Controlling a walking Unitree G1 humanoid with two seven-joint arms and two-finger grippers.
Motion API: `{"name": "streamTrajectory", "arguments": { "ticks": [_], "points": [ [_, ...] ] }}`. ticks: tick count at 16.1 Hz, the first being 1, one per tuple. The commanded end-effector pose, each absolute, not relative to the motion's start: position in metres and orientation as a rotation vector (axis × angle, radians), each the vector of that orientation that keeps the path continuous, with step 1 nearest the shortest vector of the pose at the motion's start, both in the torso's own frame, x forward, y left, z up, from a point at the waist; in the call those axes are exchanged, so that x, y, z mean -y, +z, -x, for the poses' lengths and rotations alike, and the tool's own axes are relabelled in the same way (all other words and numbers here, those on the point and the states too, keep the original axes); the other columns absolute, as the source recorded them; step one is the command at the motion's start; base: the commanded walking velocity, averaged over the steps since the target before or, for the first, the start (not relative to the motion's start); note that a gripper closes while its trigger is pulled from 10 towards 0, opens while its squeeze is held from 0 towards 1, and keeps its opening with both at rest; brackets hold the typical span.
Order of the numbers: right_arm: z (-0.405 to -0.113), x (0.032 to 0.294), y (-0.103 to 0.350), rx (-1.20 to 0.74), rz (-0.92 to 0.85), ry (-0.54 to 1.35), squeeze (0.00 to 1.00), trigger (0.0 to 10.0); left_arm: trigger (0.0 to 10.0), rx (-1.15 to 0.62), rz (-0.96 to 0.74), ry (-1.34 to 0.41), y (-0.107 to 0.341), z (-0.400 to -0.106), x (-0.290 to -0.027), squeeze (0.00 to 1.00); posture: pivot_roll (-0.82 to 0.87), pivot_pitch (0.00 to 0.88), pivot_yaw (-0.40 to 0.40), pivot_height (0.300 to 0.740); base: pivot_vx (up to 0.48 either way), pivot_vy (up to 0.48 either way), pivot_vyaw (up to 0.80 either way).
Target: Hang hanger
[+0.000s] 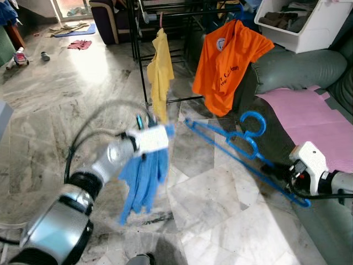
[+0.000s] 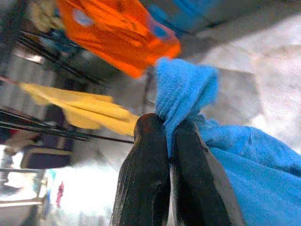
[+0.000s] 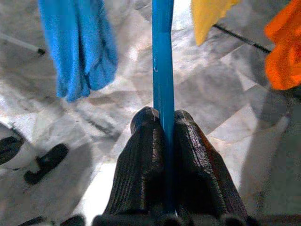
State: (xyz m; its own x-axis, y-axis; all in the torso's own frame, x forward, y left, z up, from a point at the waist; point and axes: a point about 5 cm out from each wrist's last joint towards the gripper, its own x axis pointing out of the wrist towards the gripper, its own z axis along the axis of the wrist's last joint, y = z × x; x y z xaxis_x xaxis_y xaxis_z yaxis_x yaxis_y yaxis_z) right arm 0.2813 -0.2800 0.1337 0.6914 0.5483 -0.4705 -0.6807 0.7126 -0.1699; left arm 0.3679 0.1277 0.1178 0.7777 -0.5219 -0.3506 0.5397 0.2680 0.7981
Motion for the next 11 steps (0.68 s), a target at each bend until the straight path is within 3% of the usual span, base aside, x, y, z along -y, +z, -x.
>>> {"name": "streamTrajectory", "arguments": {
  "ticks": [1, 3, 6, 9, 11],
  "points": [
    [-0.283, 0.281, 0.144, -0.379, 0.370, 0.704, 0.00, 10.0, 10.0, -0.004, -1.093, -0.744, 0.117, -0.367, -0.124, 0.00, -0.03, 0.053, 0.010, 0.740, 0.000, 0.000, 0.00],
    [-0.285, 0.276, 0.143, -0.359, 0.355, 0.690, 0.00, 10.0, 10.0, 0.038, -1.044, -0.678, 0.121, -0.369, -0.121, 0.00, -0.03, 0.048, 0.005, 0.740, 0.000, 0.000, 0.00],
    [-0.285, 0.254, 0.142, -0.292, 0.300, 0.733, 0.00, 10.0, 10.0, 0.198, -0.761, -0.650, 0.143, -0.368, -0.107, 0.00, -0.03, 0.043, -0.003, 0.740, 0.000, 0.000, 0.00],
    [-0.277, 0.263, 0.140, -0.421, 0.487, 0.826, 0.00, 10.0, 10.0, 0.298, -0.925, -0.798, 0.153, -0.363, -0.115, 0.00, -0.03, 0.041, -0.005, 0.740, 0.000, 0.000, 0.00],
    [-0.281, 0.270, 0.151, -0.396, 0.556, 0.797, 0.00, 10.0, 10.0, 0.307, -1.027, -0.812, 0.159, -0.364, -0.128, 0.00, -0.03, 0.042, -0.002, 0.740, 0.000, 0.000, 0.00]
  ]
}}
